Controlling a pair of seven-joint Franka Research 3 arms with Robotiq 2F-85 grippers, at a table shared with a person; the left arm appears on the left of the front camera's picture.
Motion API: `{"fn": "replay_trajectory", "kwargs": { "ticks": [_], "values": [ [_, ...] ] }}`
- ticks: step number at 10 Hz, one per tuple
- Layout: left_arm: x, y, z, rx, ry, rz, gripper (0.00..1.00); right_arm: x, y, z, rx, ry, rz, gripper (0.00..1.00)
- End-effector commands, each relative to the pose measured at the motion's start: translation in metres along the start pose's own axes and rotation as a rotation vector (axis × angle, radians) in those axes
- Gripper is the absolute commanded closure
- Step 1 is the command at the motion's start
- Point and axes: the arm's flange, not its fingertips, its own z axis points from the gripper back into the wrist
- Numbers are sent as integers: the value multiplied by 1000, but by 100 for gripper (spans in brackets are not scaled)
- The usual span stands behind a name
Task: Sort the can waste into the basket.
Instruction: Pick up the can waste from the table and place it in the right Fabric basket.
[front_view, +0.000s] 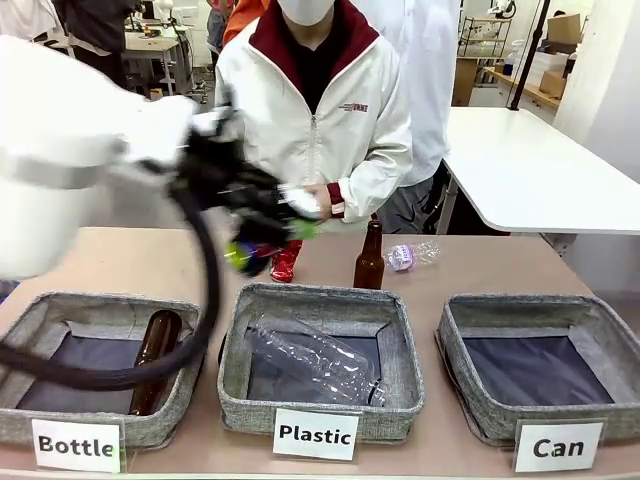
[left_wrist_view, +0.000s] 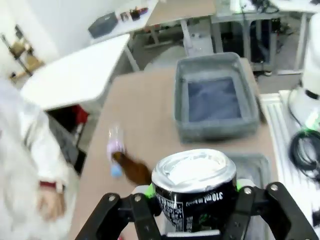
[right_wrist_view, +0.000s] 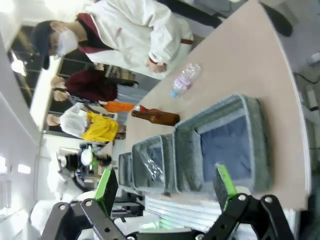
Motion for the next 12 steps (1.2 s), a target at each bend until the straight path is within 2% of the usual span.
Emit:
{"fn": "replay_trajectory", "kwargs": {
  "ticks": [1,2,4,5,6,7,8,10,11,12],
  "values": [
    [33,50,-95,-39,-131,-199,56,4,3,70,-59,75,60,0],
    [54,48,-153,-137,-186,-230,56,5,-4,96,-83,70,92,0],
    [78,40,-257,-341,-266,-221,56,4,-23,129,-98,2,102,0],
    [82,25,-304,-426,-273,-198,56,12,-38,141,-104,-95,38,0],
    [88,14,-333,-450,-277,-200,56,-7,-3,122,-108,6,66,0],
    [93,6,-353,-486,-232,-189,56,-7,-3,122,-108,6,66,0],
    [93,-1,-363,-473,-182,-196,56,-7,-3,122,-108,6,66,0],
    [88,-3,-369,-493,-130,-192,56,-7,-3,122,-108,6,66,0],
    [86,-5,-370,-512,-121,-183,13,-7,-3,122,-108,6,66,0],
    [83,-8,-370,-512,-103,-189,0,-7,-3,122,-108,6,66,0]
  ]
}}
